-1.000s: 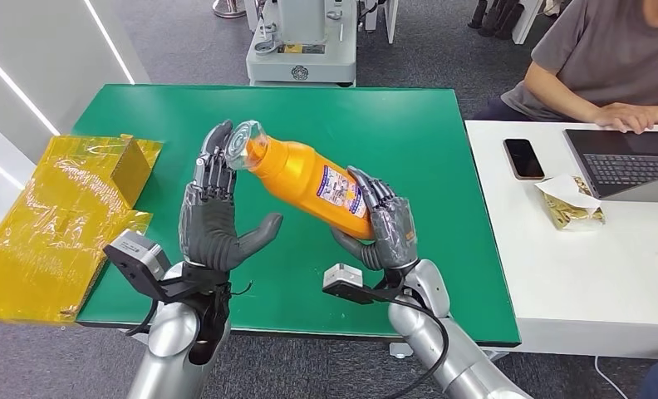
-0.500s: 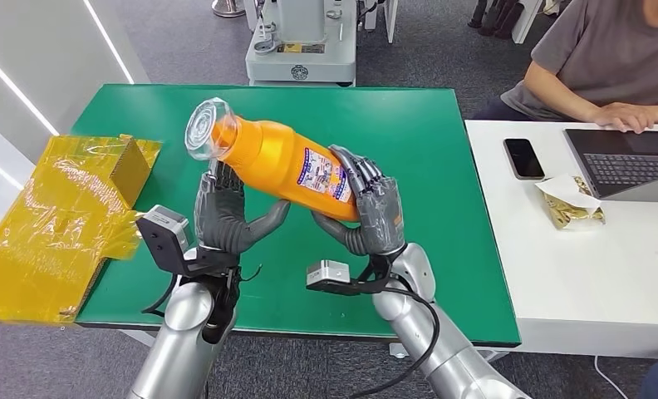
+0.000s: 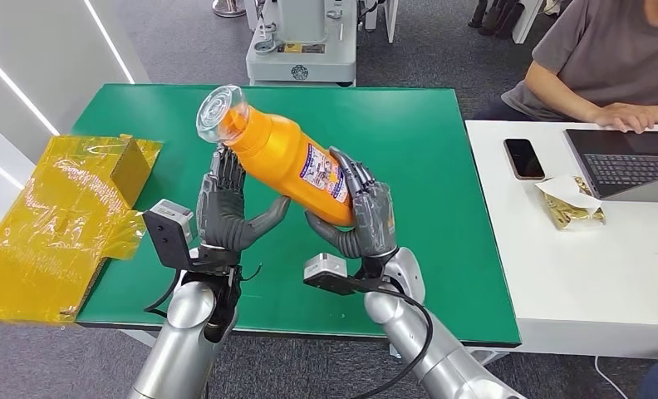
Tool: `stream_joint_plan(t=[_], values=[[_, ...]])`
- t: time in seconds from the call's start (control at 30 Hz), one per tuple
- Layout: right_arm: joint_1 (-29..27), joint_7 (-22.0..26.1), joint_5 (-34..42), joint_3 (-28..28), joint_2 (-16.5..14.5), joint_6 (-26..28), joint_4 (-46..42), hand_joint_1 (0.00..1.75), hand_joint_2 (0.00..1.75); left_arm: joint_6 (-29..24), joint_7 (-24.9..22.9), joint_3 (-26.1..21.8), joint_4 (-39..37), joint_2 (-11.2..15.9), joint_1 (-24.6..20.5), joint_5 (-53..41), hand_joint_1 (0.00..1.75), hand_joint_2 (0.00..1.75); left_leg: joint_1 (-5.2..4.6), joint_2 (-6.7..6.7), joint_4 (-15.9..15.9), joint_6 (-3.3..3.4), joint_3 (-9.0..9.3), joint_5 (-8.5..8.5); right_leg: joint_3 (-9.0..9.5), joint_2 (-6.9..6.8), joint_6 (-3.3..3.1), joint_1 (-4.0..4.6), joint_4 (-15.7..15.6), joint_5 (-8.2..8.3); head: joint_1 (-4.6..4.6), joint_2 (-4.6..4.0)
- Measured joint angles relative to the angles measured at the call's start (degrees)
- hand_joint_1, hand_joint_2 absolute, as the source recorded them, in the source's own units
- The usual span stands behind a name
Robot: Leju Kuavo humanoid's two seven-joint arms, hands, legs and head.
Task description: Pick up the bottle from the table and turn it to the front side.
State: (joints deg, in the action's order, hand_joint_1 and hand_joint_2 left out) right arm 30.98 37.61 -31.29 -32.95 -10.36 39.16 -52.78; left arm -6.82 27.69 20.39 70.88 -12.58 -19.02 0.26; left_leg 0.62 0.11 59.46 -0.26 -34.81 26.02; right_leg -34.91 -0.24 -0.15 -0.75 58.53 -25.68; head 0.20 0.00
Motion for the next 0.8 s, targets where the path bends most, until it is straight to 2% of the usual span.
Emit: stream_joint_plan(t=[0.8], values=[[0.8, -2.2, -0.3, -5.5, 0.0, -0.6, 6.2, 1.75, 1.75, 0.1, -0.2, 0.0, -0.1, 0.1, 0.8, -0.3, 0.00, 1.75, 0.00, 0.00, 0.0, 0.00, 0.00, 0.00, 0.00, 0.00, 0.00, 0.00, 0.0, 0.00, 0.01, 0.00]])
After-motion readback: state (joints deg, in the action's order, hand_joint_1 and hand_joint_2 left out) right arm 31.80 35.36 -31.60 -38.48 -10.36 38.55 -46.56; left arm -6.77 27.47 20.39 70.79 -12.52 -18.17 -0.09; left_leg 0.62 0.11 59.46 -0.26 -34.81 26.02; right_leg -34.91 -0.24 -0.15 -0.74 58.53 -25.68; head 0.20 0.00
